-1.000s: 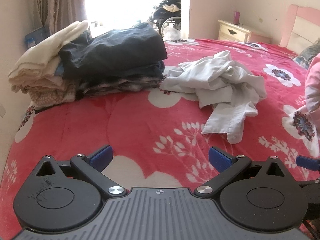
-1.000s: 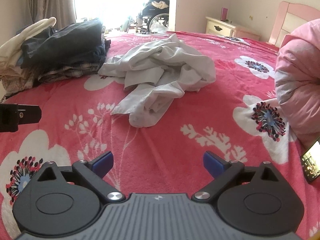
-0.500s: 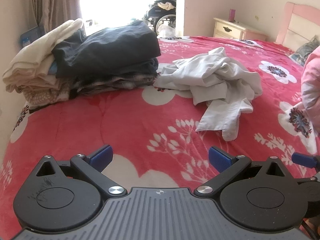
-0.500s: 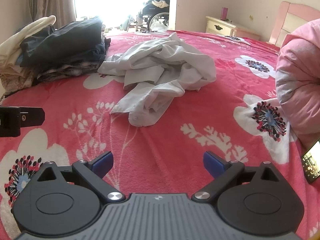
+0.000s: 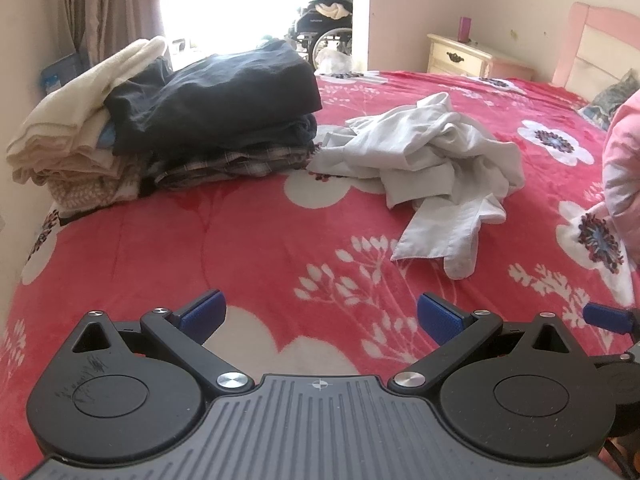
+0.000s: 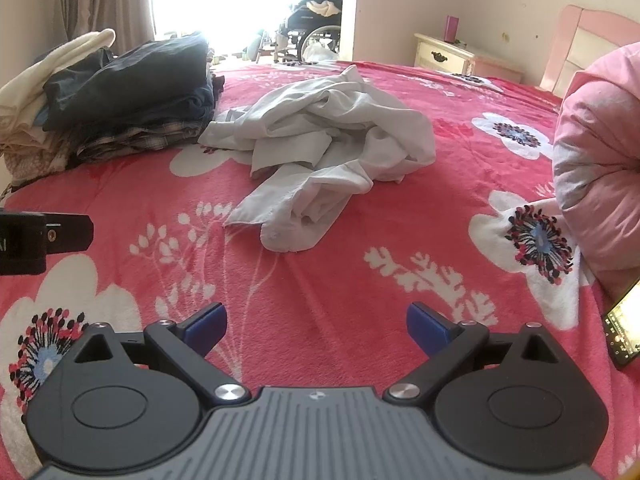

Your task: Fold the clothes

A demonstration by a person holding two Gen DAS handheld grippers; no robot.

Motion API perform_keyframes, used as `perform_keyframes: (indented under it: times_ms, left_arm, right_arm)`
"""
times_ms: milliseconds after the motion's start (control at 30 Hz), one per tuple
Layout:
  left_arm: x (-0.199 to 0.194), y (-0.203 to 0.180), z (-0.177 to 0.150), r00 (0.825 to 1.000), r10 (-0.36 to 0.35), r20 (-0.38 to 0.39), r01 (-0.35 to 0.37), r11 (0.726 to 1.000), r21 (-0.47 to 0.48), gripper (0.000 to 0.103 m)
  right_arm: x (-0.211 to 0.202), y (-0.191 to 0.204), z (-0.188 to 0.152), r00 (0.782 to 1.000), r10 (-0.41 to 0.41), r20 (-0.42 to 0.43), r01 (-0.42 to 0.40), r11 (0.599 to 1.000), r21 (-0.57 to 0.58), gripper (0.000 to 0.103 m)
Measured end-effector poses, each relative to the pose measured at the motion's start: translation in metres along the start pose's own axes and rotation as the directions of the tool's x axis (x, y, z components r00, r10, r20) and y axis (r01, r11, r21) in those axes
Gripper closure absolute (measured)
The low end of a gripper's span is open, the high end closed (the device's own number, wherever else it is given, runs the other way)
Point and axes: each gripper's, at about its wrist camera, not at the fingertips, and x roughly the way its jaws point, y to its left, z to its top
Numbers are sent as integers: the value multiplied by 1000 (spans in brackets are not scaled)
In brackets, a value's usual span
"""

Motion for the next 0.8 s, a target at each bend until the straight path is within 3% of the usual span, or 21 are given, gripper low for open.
perform_keyframes:
  times_ms: [800]
  left_arm:
    - [2, -2, -2, 1000, 14, -9, -14, 1000, 4, 0]
  right_arm:
    - [1, 0, -1, 1000, 4, -2, -4, 1000, -1, 4]
